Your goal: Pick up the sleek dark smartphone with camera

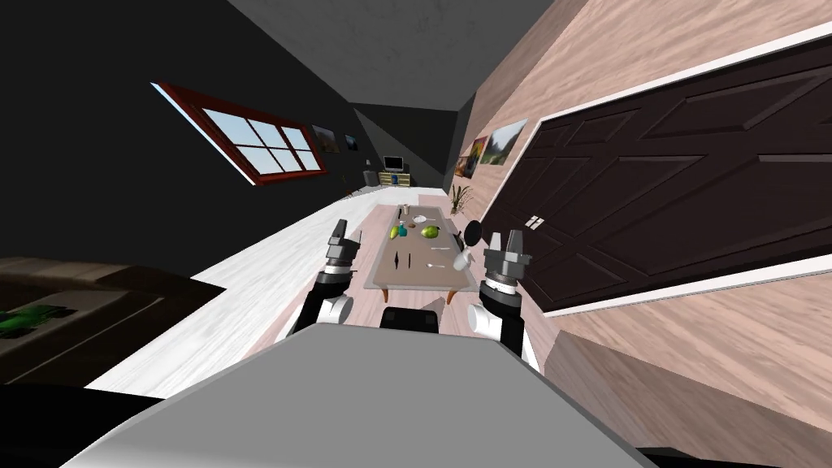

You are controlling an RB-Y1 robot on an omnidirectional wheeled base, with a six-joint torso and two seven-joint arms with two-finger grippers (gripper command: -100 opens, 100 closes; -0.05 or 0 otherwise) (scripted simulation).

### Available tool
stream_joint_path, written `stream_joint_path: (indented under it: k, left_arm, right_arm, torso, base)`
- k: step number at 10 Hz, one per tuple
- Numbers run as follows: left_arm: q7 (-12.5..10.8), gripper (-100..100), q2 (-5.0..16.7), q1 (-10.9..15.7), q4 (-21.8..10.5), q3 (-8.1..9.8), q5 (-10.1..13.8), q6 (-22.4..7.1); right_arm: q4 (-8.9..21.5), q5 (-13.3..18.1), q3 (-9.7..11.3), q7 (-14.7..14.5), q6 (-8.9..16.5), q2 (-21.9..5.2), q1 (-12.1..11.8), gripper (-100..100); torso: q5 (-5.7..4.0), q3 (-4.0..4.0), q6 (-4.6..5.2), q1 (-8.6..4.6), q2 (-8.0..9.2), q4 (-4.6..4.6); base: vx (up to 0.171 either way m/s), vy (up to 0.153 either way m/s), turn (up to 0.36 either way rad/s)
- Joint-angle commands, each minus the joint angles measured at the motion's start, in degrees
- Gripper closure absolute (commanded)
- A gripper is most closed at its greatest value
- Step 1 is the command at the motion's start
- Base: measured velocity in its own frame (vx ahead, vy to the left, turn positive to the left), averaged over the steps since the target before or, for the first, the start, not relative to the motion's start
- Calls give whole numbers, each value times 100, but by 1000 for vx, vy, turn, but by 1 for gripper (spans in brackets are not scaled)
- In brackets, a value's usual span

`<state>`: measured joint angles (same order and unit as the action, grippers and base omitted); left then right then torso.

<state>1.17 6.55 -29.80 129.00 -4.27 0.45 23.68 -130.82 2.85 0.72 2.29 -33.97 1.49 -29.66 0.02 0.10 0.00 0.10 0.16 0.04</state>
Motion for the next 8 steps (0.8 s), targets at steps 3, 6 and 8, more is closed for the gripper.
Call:
stream_joint_path:
  k: [3, 6, 8]
  left_arm:
    - [540, -100, 343, -79, -251, -8, -39, -62]
    - [1045, -100, 658, -159, -545, -43, -90, -122]
    - [1333, -100, 822, -203, -708, -69, -118, -156]
  right_arm:
    - [0, 0, 1, 0, 0, 0, 1, 0]
    - [0, 0, 0, 0, 0, 0, 0, 0]
    - [0, 0, 0, 0, 0, 0, -1, 0]
  torso:
    - [0, -2, 4, 1, -2, -1]
    - [0, -3, -1, -1, -5, -1]
    - [-1, -3, -2, -2, -5, -1]
  base:
    - [-32, 19, -250]
    - [-35, 11, -241]
    - [-32, 7, -216]
